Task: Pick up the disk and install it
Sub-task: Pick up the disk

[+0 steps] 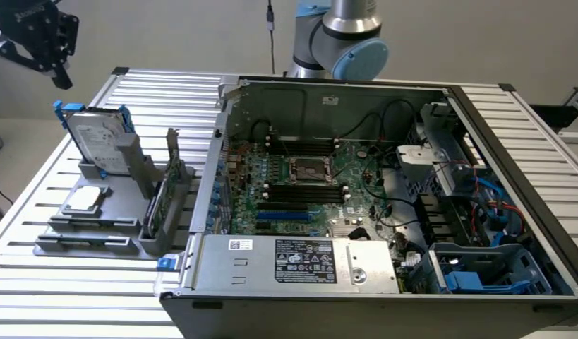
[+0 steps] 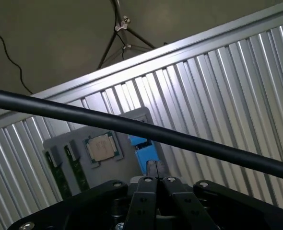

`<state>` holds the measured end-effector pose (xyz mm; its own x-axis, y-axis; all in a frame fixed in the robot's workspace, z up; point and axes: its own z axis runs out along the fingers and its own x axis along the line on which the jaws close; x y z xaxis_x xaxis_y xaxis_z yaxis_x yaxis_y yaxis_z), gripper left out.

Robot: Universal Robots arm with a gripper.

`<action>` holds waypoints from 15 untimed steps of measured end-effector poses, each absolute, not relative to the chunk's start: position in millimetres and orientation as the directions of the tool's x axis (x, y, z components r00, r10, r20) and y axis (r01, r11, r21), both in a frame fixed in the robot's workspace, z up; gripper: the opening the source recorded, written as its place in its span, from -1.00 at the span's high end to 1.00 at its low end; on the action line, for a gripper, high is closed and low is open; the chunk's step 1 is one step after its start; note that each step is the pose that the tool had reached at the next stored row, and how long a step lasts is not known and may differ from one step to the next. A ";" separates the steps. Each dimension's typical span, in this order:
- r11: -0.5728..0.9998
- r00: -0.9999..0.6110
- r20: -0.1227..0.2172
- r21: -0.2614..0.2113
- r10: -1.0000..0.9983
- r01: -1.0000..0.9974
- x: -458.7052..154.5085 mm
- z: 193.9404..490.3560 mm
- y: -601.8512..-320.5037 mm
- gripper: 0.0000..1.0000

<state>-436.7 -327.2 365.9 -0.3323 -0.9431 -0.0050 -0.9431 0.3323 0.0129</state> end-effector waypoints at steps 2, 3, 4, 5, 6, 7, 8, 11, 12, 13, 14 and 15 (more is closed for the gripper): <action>0.297 -0.297 -0.005 0.012 -0.955 -0.955 -436.7 365.5 -327.2 0.79; 0.280 -0.280 -0.005 0.012 -0.960 -0.960 -436.6 365.2 -327.2 0.79; 0.262 -0.263 -0.005 0.012 -0.965 -0.965 -436.6 365.0 -327.2 0.79; 0.246 -0.246 -0.005 0.012 -0.969 -0.969 -436.7 364.8 -327.2 0.79; 0.228 -0.228 -0.005 0.012 -0.974 -0.974 -436.7 364.6 -327.2 0.79; 0.209 -0.209 -0.005 0.012 -0.978 -0.978 -436.7 364.4 -327.2 0.79; 0.191 -0.192 -0.005 0.012 -0.981 -0.981 -436.7 364.2 -327.2 0.79; 0.138 -0.138 -0.005 0.012 -0.990 -0.990 -436.7 363.5 -327.1 0.79; 0.120 -0.120 -0.005 0.012 -0.993 -0.993 -436.7 363.3 -327.1 0.79; 0.101 -0.102 -0.005 0.012 -0.995 -0.995 -436.7 363.1 -327.1 0.79; 0.083 -0.084 -0.005 0.012 -0.996 -0.996 -436.7 362.8 -327.1 0.79; 0.066 -0.066 -0.005 0.012 -0.998 -0.998 -436.7 362.6 -327.2 0.79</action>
<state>-436.7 -327.2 362.6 -0.0657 -0.9978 -0.0046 -0.9978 0.0657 0.0118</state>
